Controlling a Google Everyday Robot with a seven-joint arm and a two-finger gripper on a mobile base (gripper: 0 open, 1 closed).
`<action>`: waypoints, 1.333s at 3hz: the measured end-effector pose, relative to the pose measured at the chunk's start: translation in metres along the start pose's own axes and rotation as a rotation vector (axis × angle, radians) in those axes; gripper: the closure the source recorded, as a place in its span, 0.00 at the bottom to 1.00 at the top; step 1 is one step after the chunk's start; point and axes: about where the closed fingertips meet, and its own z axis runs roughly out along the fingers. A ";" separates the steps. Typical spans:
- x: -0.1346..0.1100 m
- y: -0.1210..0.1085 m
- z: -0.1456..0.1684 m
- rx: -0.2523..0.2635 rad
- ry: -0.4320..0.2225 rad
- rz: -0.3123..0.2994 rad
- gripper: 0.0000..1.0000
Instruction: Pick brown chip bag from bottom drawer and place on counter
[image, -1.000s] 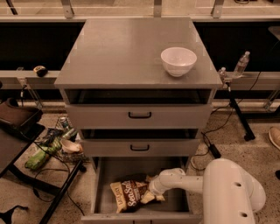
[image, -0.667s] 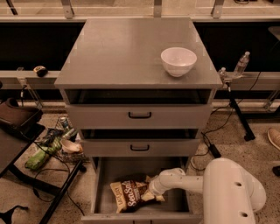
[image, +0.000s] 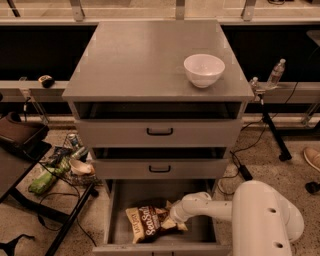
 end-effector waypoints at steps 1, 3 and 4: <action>-0.016 0.000 -0.016 0.020 0.019 -0.020 1.00; -0.090 0.041 -0.133 0.036 0.214 -0.209 1.00; -0.110 0.098 -0.192 0.006 0.284 -0.104 1.00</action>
Offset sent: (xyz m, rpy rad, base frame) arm -0.0208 0.0386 0.2235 -0.2728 -0.1032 0.0373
